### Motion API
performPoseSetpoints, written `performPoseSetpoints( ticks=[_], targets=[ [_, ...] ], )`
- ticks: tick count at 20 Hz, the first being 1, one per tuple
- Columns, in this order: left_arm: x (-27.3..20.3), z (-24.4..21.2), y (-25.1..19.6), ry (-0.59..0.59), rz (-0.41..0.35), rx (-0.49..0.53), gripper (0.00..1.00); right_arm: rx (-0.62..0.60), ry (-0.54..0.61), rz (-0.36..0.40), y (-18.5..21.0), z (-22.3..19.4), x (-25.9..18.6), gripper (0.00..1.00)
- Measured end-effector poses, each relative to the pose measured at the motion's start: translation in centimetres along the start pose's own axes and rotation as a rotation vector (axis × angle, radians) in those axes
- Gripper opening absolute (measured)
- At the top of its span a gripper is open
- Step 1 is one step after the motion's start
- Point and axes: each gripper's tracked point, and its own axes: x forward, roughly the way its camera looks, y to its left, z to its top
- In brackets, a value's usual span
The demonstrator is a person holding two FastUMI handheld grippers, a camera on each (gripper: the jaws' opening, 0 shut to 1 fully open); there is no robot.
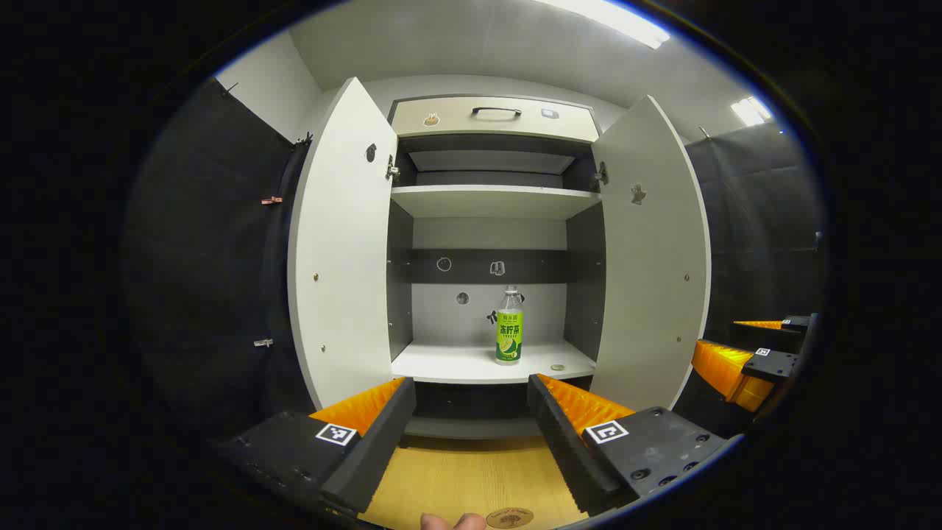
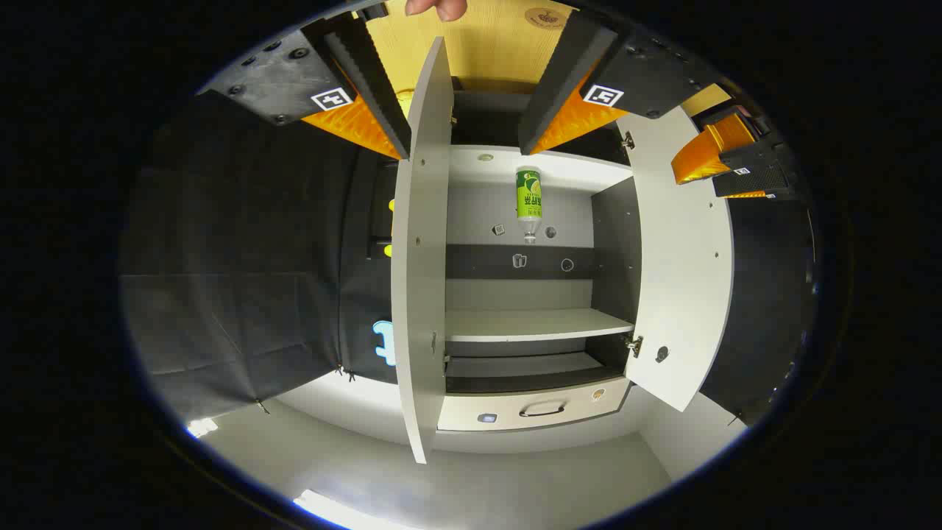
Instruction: Grasp the bottle in the cabinet with the left hand and place it on the coaster, then close the right door with the right hand and the left door with the left hand.
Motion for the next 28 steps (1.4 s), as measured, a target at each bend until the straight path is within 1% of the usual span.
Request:
performPoseSetpoints(
  ticks=[3,10,14,21,24,28],
  targets=[
    [0.0,0.1,-0.1,-0.004,-0.003,-0.003,0.97,0.014,0.007,-0.001,0.1,-0.2,0.2,0.97],
    [0.1,0.1,0.1,-0.005,-0.002,-0.001,0.97,0.008,-0.006,-0.010,0.0,0.0,0.3,0.97],
    [0.2,0.1,0.2,-0.006,0.003,0.000,0.97,0.006,-0.005,-0.003,0.4,0.1,0.3,0.97],
    [0.3,0.3,-0.1,-0.006,0.000,0.006,0.97,0.017,-0.006,-0.009,-0.1,0.3,0.6,0.97],
    [0.7,0.3,-0.5,-0.007,-0.004,0.003,0.97,0.015,-0.007,-0.010,-0.3,0.4,0.5,0.97],
    [2.4,0.4,-1.7,-0.013,-0.022,0.008,0.97,0.016,-0.010,-0.016,-1.2,0.8,0.4,0.97]
  ],
)
